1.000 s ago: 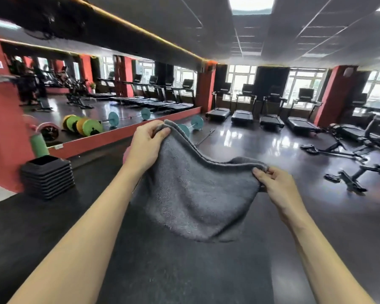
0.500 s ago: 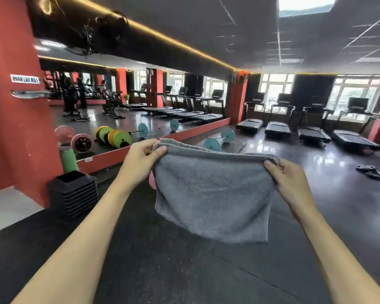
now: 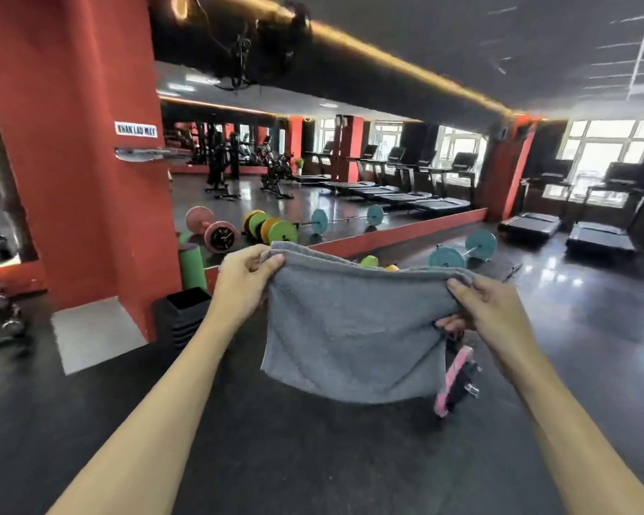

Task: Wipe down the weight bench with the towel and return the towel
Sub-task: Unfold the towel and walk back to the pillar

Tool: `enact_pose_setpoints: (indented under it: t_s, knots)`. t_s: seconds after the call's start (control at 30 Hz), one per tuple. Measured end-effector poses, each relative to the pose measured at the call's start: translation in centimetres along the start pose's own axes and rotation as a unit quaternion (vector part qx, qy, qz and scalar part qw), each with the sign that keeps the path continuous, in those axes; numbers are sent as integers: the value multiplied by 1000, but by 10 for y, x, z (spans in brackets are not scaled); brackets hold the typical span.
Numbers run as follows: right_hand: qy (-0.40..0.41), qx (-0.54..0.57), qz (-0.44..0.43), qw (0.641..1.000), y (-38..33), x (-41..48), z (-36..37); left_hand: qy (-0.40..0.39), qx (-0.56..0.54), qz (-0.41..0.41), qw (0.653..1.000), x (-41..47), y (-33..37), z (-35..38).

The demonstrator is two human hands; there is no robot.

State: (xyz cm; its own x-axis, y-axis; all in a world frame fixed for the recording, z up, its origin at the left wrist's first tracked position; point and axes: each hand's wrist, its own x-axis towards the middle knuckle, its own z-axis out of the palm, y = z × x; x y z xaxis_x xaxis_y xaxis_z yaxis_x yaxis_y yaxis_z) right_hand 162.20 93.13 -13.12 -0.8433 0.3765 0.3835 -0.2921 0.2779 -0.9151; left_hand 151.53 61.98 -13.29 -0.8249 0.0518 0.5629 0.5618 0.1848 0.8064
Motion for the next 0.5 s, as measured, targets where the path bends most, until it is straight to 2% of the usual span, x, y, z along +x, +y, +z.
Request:
enact_pose_setpoints:
  t_s: [0.23,0.5]
  knots:
    - [-70,7,-13,997,42,187,116,89,95,19,991,142,-85,-27]
    - [-90,41,-57,993,94,334,313,156,154,27,975,276,-227,-109]
